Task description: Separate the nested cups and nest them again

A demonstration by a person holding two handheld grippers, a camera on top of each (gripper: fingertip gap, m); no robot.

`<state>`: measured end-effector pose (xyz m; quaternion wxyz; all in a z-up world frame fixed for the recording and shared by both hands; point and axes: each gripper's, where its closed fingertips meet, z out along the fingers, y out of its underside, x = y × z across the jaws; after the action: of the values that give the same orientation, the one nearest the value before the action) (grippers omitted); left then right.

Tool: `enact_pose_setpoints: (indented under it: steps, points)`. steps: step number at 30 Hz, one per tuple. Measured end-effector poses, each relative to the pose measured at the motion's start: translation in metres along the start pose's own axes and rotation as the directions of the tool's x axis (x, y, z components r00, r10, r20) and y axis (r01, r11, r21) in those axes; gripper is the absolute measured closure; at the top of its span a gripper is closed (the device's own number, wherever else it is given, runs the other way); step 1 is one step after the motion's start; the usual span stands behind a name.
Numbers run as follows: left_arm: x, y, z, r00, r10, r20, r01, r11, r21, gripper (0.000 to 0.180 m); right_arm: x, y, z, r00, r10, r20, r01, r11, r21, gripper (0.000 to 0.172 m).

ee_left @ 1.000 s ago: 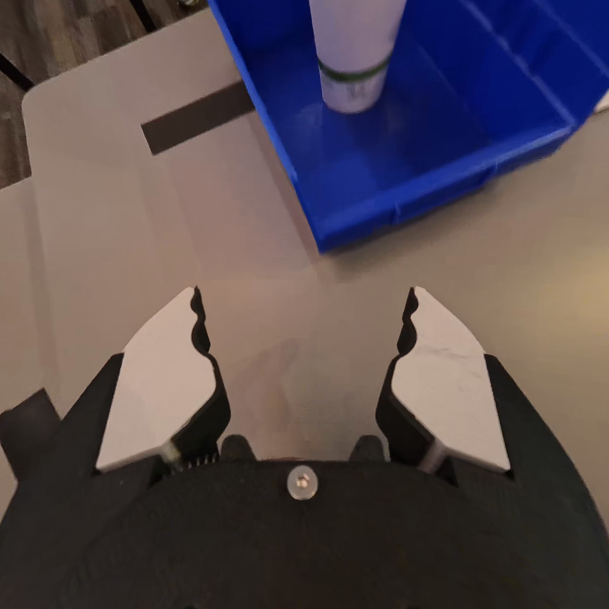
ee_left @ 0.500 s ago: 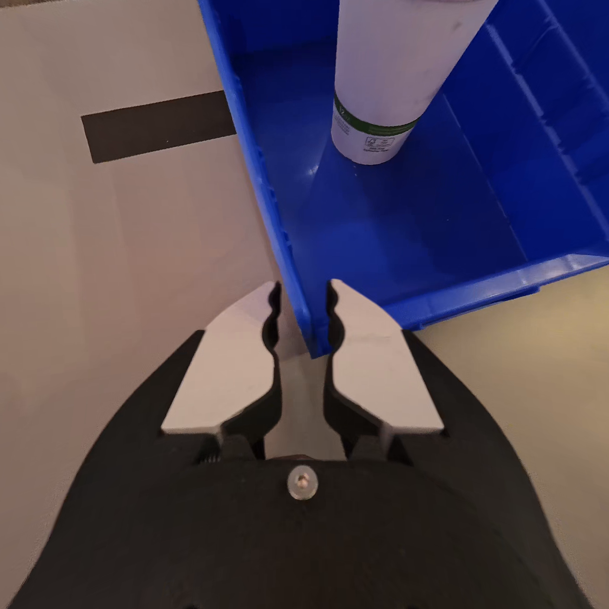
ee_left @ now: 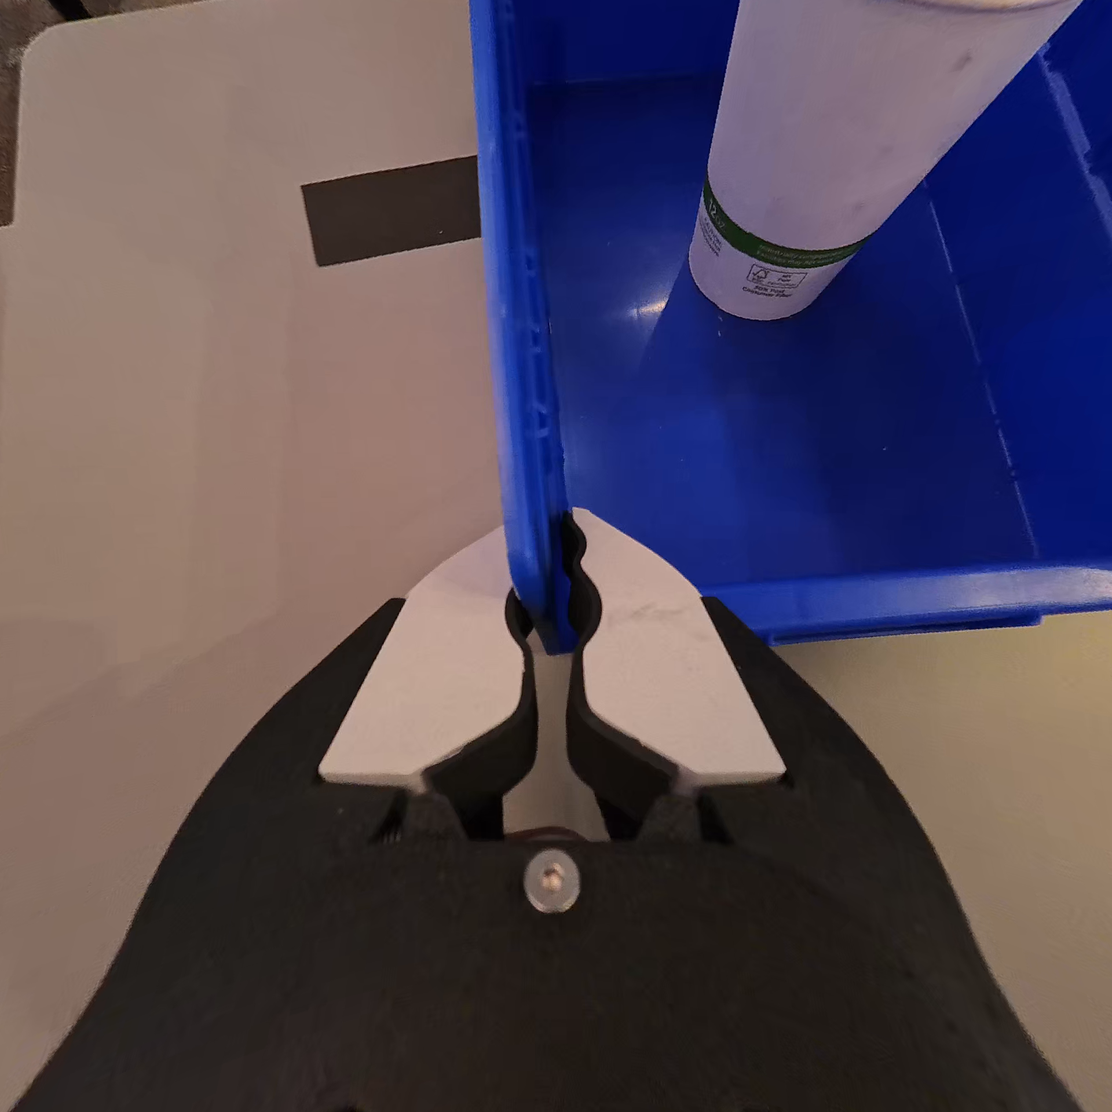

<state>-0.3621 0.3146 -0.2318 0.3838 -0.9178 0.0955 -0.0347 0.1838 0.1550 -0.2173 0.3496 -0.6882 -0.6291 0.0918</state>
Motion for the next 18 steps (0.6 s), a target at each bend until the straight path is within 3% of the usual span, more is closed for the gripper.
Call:
enact_pose_setpoints:
  steps: [18]
  points:
    - [-0.053,0.030,-0.027,0.991,-0.112,0.072,0.112,0.994,0.003,0.176,-0.004,0.000,0.003,1.000,0.007,0.017,-0.007,1.000,0.022,0.134]
